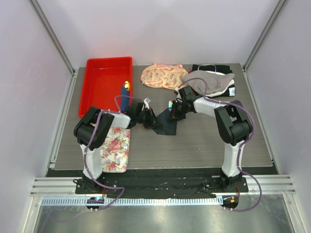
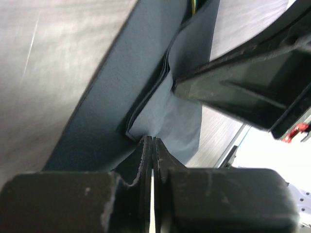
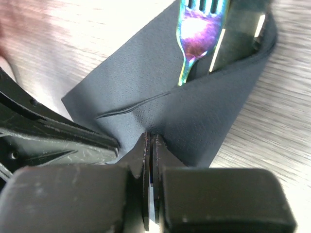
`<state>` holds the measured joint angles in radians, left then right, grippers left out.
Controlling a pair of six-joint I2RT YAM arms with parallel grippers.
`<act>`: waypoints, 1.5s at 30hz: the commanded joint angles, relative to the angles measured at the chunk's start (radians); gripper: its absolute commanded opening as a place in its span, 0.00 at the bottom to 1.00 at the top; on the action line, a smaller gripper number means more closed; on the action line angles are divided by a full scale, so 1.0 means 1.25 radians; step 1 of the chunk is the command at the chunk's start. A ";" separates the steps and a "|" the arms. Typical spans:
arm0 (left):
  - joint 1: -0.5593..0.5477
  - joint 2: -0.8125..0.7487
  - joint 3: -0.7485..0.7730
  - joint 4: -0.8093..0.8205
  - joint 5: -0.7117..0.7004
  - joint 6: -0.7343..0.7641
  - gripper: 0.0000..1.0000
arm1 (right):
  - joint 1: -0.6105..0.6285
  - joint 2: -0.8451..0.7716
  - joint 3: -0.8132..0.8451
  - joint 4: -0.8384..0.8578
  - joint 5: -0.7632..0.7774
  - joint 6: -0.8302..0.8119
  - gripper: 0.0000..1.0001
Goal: Place the utensils on the paper napkin and roll it up
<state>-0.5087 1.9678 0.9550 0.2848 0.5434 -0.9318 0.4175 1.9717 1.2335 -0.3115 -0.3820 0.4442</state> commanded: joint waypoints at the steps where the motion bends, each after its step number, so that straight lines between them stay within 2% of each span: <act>1: 0.003 -0.098 -0.038 -0.034 -0.004 0.048 0.14 | 0.017 0.044 -0.055 -0.006 0.020 -0.050 0.01; 4: 0.003 -0.164 -0.039 -0.039 0.025 0.065 0.30 | 0.017 0.038 -0.086 -0.001 -0.019 -0.077 0.01; 9: 0.000 -0.202 -0.035 -0.058 0.056 0.068 0.34 | 0.017 0.035 -0.113 0.000 -0.037 -0.096 0.01; 13: -0.030 -0.164 -0.034 -0.001 0.099 0.031 0.24 | 0.017 0.034 -0.123 0.011 -0.027 -0.069 0.01; 17: -0.062 -0.107 -0.015 0.062 0.105 0.007 0.23 | 0.013 0.032 -0.136 0.016 -0.016 -0.041 0.01; 21: -0.066 -0.026 0.014 0.067 0.103 0.004 0.20 | 0.002 0.021 -0.149 0.015 -0.006 -0.023 0.01; 26: -0.059 0.022 0.056 -0.064 0.077 0.092 0.17 | -0.010 0.000 -0.161 0.009 -0.001 -0.006 0.01; 27: -0.057 0.033 0.061 -0.110 0.071 0.101 0.13 | -0.010 -0.010 -0.162 0.010 0.002 -0.004 0.01; 33: -0.045 0.081 0.089 -0.166 0.093 0.139 0.09 | -0.027 -0.053 -0.144 0.014 -0.002 -0.001 0.02; 36: -0.045 0.098 0.101 -0.191 0.102 0.156 0.07 | -0.035 -0.072 -0.116 0.021 -0.021 0.000 0.08; 37: -0.045 0.100 0.099 -0.192 0.100 0.159 0.07 | -0.037 -0.078 -0.097 0.026 -0.043 0.001 0.16; 41: -0.043 0.102 0.100 -0.190 0.102 0.159 0.07 | -0.047 -0.108 -0.056 0.026 -0.095 0.008 0.27; 45: -0.043 0.101 0.097 -0.187 0.100 0.159 0.06 | -0.048 -0.145 -0.043 0.027 -0.151 0.012 0.28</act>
<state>-0.5713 2.0533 1.0813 0.1287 0.7383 -0.7856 0.3630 1.8893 1.1275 -0.2611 -0.4988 0.4694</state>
